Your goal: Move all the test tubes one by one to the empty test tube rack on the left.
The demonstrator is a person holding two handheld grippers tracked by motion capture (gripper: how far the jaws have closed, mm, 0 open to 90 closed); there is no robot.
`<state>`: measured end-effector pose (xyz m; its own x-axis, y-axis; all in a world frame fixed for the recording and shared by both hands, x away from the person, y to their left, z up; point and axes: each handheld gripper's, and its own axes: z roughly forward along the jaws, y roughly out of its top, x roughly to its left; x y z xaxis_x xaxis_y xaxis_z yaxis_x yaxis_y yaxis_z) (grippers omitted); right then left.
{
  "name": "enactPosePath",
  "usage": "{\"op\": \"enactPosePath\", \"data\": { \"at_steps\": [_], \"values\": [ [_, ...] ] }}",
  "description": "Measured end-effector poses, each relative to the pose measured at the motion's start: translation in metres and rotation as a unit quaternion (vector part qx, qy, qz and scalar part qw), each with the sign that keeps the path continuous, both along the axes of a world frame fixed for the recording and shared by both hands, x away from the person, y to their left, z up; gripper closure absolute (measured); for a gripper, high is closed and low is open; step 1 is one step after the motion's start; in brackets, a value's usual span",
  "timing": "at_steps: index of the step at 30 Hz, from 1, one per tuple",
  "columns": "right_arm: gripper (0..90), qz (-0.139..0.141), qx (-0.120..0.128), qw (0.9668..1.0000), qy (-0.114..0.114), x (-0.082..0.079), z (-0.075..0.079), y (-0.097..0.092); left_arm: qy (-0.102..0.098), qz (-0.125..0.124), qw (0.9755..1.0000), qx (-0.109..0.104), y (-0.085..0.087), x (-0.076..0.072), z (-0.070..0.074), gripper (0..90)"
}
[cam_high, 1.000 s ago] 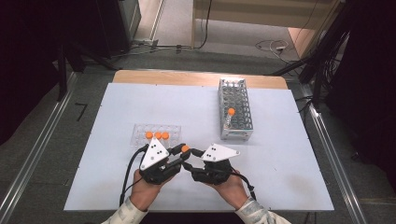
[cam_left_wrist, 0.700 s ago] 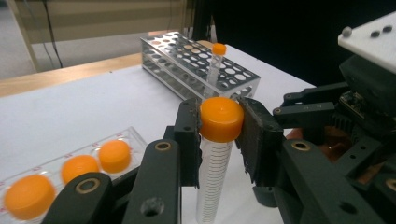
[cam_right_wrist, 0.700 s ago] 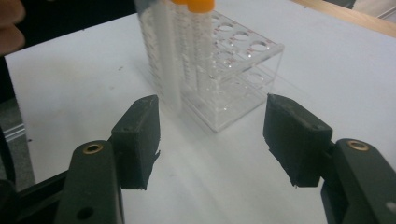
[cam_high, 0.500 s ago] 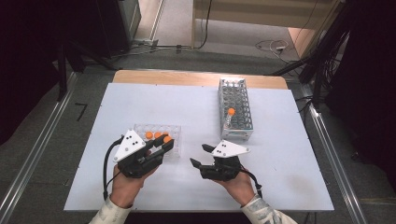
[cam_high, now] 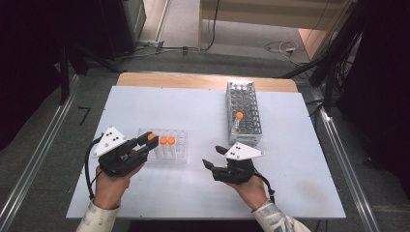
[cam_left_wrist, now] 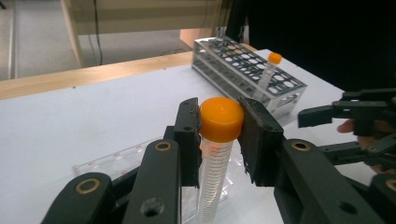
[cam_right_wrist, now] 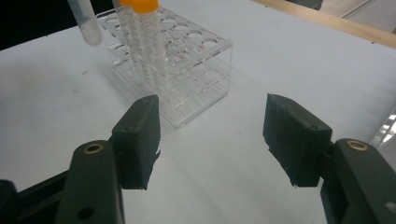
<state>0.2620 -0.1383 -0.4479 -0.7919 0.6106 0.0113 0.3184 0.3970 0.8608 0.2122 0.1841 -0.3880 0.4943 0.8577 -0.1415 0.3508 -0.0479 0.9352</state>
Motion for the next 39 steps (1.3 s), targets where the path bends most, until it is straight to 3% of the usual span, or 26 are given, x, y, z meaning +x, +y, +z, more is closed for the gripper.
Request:
{"op": "enactPosePath", "data": {
  "at_steps": [7, 13, 17, 39],
  "values": [
    [35.5, -0.004, 0.001, 1.0, 0.001, 0.002, 0.0, -0.001, -0.004, 0.031, 0.9995, -0.002, 0.013, 0.003, -0.001, 69.3],
    [35.5, -0.003, -0.001, 1.0, 0.001, 0.002, -0.001, -0.001, -0.016, 0.058, 0.9981, 0.014, 0.015, 0.006, -0.003, 69.3],
    [35.5, -0.005, -0.003, 1.0, 0.002, 0.002, -0.001, -0.001, -0.013, 0.068, 0.9975, 0.013, 0.017, 0.01, -0.006, 69.3],
    [35.6, -0.005, -0.004, 1.0, -0.001, 0.002, -0.002, 0.0, -0.026, 0.091, 0.9953, 0.022, 0.009, 0.021, -0.021, 69.3]
  ]
}}
